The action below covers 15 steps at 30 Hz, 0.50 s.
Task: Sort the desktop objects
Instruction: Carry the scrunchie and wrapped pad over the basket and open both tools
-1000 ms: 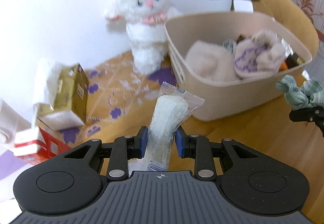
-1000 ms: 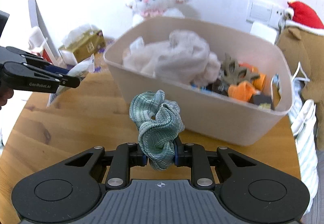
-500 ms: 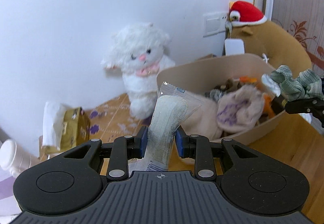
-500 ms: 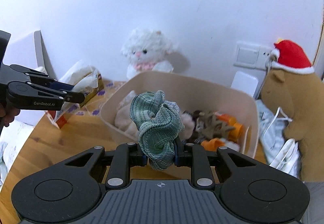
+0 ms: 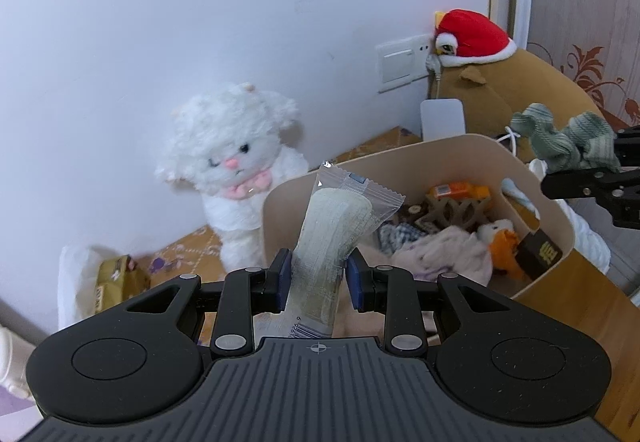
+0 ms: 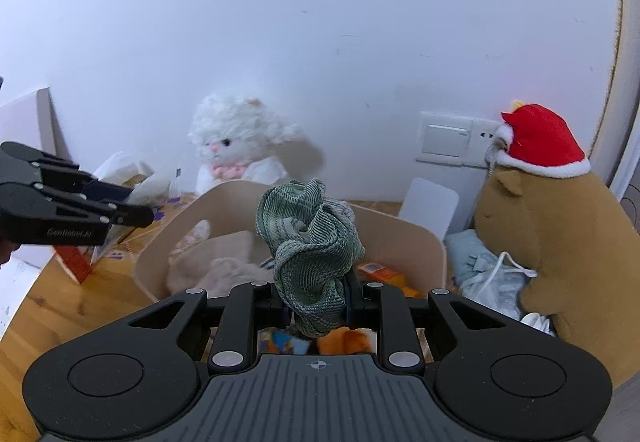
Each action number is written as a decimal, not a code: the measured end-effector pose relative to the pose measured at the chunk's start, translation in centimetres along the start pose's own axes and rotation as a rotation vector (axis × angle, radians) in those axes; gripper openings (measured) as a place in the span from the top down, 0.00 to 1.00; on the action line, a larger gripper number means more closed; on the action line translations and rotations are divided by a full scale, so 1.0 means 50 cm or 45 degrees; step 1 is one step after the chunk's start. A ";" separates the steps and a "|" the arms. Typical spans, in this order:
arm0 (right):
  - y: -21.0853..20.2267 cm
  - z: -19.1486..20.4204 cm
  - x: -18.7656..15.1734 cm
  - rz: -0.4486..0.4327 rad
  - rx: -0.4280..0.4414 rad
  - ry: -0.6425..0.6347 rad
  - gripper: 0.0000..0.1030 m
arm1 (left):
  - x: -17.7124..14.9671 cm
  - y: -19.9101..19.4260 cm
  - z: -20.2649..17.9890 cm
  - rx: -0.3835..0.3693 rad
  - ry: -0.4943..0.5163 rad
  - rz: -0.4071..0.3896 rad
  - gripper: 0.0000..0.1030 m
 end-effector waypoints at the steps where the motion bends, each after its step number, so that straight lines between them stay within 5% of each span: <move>1: 0.004 -0.009 0.001 0.003 0.001 0.013 0.79 | 0.005 0.007 -0.007 -0.003 0.003 -0.001 0.72; 15: 0.081 -0.071 -0.005 0.078 0.067 0.029 0.79 | 0.017 0.117 -0.063 0.019 -0.023 0.118 0.71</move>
Point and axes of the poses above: each gripper's, at about its wrist camera, not at the fingertips, and y roughly the way its jaws point, z to its left, x to its top, the point moved 8 cm from there along y, roughly the way its jaws point, and after that the axes turned 1 degree about z, right-handed, at the moved point
